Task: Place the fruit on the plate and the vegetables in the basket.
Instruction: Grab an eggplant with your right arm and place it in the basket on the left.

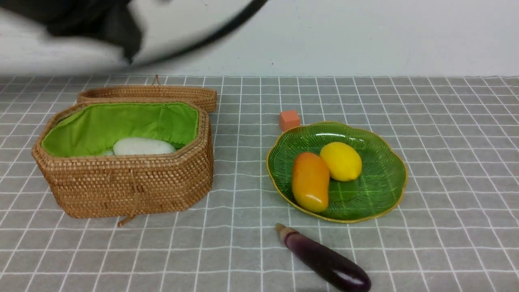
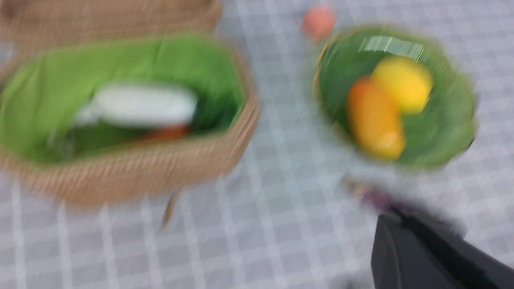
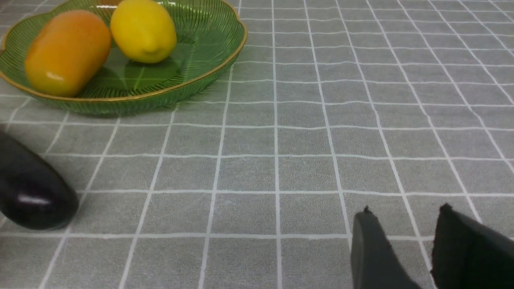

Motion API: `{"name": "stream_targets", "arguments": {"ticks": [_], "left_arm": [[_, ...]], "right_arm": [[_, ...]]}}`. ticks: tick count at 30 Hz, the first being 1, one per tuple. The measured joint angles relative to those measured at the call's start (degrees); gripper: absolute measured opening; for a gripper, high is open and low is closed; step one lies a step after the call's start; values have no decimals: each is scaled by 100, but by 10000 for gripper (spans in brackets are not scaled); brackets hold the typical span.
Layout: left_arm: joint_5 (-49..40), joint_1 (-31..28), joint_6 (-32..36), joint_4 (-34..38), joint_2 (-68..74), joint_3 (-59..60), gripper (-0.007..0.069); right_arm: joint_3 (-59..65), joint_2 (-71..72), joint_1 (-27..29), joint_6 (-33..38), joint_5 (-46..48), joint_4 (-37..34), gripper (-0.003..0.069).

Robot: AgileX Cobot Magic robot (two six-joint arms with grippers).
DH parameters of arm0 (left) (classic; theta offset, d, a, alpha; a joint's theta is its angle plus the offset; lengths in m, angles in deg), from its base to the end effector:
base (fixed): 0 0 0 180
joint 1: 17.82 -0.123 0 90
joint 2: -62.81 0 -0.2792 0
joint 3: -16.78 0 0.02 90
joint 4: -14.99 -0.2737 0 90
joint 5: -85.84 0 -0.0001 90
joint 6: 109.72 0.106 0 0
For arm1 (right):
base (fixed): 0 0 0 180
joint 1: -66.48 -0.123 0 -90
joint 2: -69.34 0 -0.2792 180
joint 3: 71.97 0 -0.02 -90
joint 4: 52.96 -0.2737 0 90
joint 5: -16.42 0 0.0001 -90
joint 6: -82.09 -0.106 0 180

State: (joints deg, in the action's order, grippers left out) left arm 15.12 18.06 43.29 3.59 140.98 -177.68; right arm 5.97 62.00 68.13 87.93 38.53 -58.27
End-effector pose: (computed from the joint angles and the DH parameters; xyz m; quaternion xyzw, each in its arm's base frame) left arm 0.2174 -0.1329 0.4629 0.0650 0.9151 -0.1164 0.3805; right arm 0.0954 0.0010 0.1695 -0.0052 0.8054 0.0007 0.5928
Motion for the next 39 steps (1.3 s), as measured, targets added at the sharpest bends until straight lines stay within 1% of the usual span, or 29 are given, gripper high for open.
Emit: {"name": "stream_targets", "arguments": {"ticks": [1,3,4,5,7,12,16,39], "left_arm": [[0,0,-9,0,-104,171,-13],[23,0,-164,0,-782,1399,-13],[30,0,-177,0,-826,1487,-13],[269,0,-299,6,-1228,2326,-13],[644,0,-436,6,-1595,3079,-13],[1154,0,-556,16,-2051,3791,-13],[1323,0,-576,5,-2199,3846,-13],[1324,0,-578,0,-2201,3846,-13]], "right_arm": [[0,0,0,0,0,0,240],[0,0,0,0,0,0,240],[0,0,0,0,0,0,240],[0,0,0,0,0,0,240],[0,0,0,0,0,0,240],[0,0,0,0,0,0,240],[0,0,0,0,0,0,240],[0,0,0,0,0,0,240]]}}
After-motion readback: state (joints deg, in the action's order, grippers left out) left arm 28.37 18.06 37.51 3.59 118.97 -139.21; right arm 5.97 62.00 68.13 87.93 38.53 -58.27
